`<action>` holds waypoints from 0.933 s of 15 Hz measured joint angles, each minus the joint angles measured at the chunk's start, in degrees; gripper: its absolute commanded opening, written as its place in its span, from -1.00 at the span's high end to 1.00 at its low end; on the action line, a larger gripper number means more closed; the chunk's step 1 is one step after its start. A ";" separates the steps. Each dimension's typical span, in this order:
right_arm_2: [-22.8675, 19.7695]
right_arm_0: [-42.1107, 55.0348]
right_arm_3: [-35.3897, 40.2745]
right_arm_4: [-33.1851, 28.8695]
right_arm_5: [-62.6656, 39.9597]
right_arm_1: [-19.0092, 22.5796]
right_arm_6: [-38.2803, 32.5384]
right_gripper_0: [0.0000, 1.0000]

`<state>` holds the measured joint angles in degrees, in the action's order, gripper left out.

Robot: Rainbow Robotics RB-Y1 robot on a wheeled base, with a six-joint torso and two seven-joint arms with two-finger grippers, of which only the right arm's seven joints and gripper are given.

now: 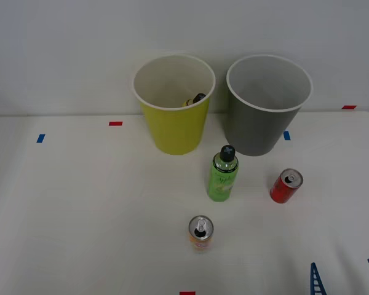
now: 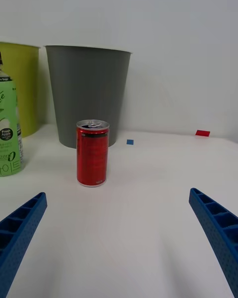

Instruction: Put cans in the gray bin, plastic bottles in the light green bin

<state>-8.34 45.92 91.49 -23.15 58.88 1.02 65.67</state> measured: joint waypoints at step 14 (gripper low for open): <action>11.12 -10.87 6.24 5.54 -21.12 3.02 3.46 -1.00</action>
<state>2.78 35.06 97.73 -17.61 37.76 4.04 69.14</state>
